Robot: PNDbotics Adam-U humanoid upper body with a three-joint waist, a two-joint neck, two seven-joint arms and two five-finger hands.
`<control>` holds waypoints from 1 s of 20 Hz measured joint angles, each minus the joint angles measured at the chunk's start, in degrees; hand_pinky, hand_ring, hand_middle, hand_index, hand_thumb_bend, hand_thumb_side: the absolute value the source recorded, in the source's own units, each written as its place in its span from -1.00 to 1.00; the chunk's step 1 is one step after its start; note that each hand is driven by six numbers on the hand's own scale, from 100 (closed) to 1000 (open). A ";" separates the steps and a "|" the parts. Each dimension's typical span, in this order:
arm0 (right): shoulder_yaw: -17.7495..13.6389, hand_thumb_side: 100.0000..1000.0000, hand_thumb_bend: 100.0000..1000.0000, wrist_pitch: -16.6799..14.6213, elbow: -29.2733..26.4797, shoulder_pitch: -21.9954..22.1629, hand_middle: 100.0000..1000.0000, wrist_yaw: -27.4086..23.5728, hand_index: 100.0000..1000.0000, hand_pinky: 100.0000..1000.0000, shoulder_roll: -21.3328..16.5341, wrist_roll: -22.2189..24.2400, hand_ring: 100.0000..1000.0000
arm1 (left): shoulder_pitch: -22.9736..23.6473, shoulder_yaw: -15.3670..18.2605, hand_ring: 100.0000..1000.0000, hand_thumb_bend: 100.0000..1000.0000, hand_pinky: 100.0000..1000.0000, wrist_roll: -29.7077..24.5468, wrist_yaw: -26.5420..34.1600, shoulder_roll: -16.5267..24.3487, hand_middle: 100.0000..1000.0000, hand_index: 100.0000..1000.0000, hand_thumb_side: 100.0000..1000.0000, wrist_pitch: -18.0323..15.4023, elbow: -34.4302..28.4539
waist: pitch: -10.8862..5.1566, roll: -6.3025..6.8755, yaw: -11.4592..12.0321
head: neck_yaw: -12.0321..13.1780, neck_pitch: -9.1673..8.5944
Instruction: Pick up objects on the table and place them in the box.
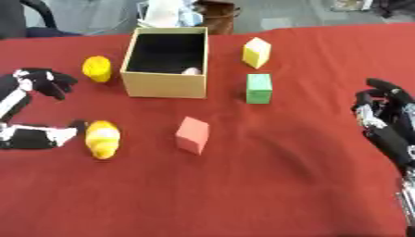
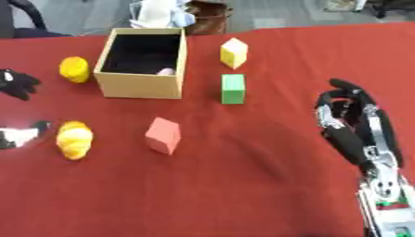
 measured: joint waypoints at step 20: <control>0.34 -0.26 -1.00 -0.08 0.03 0.02 0.20 0.01 0.62 0.13 -0.40 0.57 0.10 | -10.49 -12.04 0.21 -0.08 0.37 -16.39 -1.95 6.79 0.28 0.56 -1.00 -1.61 13.82 | -0.29 0.38 -1.16 | 0.08 -0.13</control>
